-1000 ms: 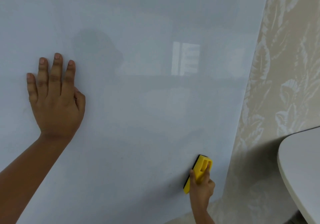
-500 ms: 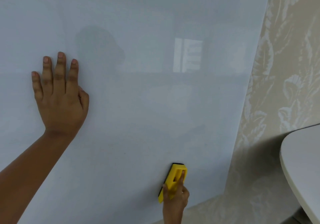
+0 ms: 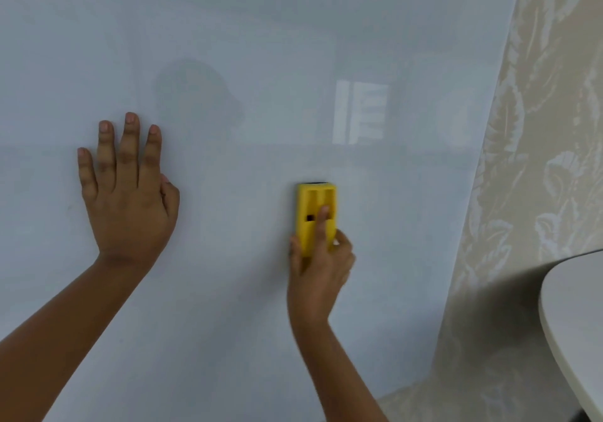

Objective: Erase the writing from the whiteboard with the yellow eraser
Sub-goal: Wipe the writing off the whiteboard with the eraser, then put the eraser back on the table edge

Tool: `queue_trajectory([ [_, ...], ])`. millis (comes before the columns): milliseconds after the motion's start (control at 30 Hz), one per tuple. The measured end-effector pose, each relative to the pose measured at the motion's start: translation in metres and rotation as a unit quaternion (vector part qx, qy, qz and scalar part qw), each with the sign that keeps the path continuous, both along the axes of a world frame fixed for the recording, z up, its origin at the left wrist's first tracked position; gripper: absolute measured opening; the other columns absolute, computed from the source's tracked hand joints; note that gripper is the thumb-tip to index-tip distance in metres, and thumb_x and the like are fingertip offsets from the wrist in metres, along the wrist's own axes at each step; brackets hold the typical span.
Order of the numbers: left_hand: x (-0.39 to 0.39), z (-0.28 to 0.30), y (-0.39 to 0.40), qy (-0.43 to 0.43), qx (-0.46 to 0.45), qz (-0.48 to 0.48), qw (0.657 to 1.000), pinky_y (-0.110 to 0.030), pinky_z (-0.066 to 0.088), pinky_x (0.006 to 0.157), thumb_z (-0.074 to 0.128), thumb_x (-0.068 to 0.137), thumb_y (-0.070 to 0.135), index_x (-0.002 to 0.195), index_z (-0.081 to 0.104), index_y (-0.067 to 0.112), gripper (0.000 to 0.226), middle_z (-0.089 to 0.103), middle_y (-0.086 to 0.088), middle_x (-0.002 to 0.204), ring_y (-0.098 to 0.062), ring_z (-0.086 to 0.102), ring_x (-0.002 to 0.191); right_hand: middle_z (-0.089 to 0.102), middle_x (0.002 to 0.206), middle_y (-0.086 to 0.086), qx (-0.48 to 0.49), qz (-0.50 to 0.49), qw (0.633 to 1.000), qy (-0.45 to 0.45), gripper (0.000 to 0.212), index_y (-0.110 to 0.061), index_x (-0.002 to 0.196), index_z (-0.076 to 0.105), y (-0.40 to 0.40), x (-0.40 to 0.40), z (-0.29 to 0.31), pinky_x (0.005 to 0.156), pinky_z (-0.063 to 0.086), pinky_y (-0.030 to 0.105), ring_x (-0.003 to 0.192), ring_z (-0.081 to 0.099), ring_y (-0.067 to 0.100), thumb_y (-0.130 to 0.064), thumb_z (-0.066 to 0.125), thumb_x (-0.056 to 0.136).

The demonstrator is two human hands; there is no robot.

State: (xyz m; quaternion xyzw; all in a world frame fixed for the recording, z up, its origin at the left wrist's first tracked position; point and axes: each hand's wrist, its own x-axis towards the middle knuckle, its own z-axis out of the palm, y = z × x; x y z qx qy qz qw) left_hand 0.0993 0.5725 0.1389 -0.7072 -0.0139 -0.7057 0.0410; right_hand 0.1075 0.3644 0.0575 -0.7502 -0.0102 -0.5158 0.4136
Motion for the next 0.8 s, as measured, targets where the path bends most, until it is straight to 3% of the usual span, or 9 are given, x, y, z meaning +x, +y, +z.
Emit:
queue_trajectory([
  [67,-0.001,-0.001,0.001,0.011,0.045,-0.019,0.999,-0.044,0.002,0.117,0.034,0.097,0.015,0.147,0.027,0.01,0.051,0.03,-0.019,0.152,-0.035,0.019,0.142,0.057,0.117,0.019,-0.107,0.016,0.994,-0.011,0.056,-0.033,0.136,0.036,0.016,-0.013,-0.011,0.079,0.047,0.045,0.091,0.056,0.037,-0.042,0.058,0.085],
  [100,-0.001,-0.003,0.002,0.032,0.116,-0.039,0.992,-0.046,0.005,0.117,0.035,0.097,0.02,0.147,0.026,0.01,0.052,0.033,-0.02,0.15,-0.035,0.02,0.141,0.058,0.117,0.016,-0.161,0.023,0.986,-0.022,0.052,-0.035,0.135,0.036,0.02,-0.017,-0.016,0.078,0.047,0.043,0.089,0.057,0.034,-0.044,0.054,0.087],
  [200,-0.003,-0.012,0.006,0.108,0.367,-0.076,0.921,-0.05,0.019,0.113,0.033,0.1,0.041,0.146,0.025,0.012,0.055,0.037,-0.013,0.146,-0.031,0.023,0.14,0.062,0.116,0.009,-0.284,0.036,0.956,-0.059,0.045,-0.041,0.132,0.035,0.023,-0.019,-0.024,0.077,0.047,0.038,0.087,0.059,0.028,-0.044,0.049,0.089],
  [267,-0.004,-0.012,0.009,0.156,0.412,-0.073,0.895,-0.05,0.018,0.113,0.031,0.098,0.054,0.147,0.025,0.012,0.064,0.034,-0.01,0.149,-0.028,0.024,0.141,0.064,0.114,0.008,-0.322,0.029,0.942,-0.088,0.044,-0.041,0.131,0.036,0.02,-0.015,-0.023,0.076,0.048,0.037,0.087,0.06,0.026,-0.044,0.05,0.09],
  [367,-0.005,-0.012,0.009,0.214,0.436,-0.061,0.872,-0.049,0.015,0.115,0.029,0.095,0.06,0.144,0.031,0.012,0.069,0.034,-0.007,0.15,-0.025,0.023,0.141,0.064,0.115,0.006,-0.369,0.013,0.923,-0.106,0.046,-0.041,0.133,0.035,0.01,-0.007,-0.022,0.075,0.047,0.036,0.086,0.058,0.024,-0.043,0.051,0.091],
  [567,-0.007,-0.025,-0.014,0.207,0.41,-0.064,0.886,-0.052,0.028,0.107,0.021,0.104,0.043,0.131,0.044,0.003,0.053,0.059,-0.016,0.13,-0.03,0.043,0.129,0.043,0.128,0.003,-0.416,0.016,0.903,-0.11,0.059,-0.042,0.138,0.03,-0.016,0.008,-0.022,0.084,0.041,0.039,0.099,0.048,0.023,-0.038,0.06,0.087],
  [700,-0.004,-0.031,-0.048,0.228,0.362,-0.112,0.897,-0.051,0.029,0.106,0.018,0.104,0.043,0.127,0.048,0.002,0.055,0.06,-0.016,0.128,-0.034,0.049,0.126,0.037,0.135,0.008,-0.421,0.031,0.9,-0.11,0.076,-0.036,0.141,0.025,-0.047,0.012,-0.023,0.094,0.04,0.041,0.108,0.048,0.028,-0.015,0.067,0.081],
  [800,0.005,-0.031,-0.076,0.238,0.357,-0.113,0.896,-0.051,0.033,0.106,0.016,0.104,0.042,0.126,0.056,0.0,0.062,0.058,-0.016,0.131,-0.034,0.047,0.127,0.047,0.134,0.016,-0.424,0.026,0.902,-0.081,0.08,-0.032,0.141,0.028,-0.074,0.013,-0.02,0.098,0.041,0.043,0.113,0.05,0.032,-0.003,0.066,0.076],
])
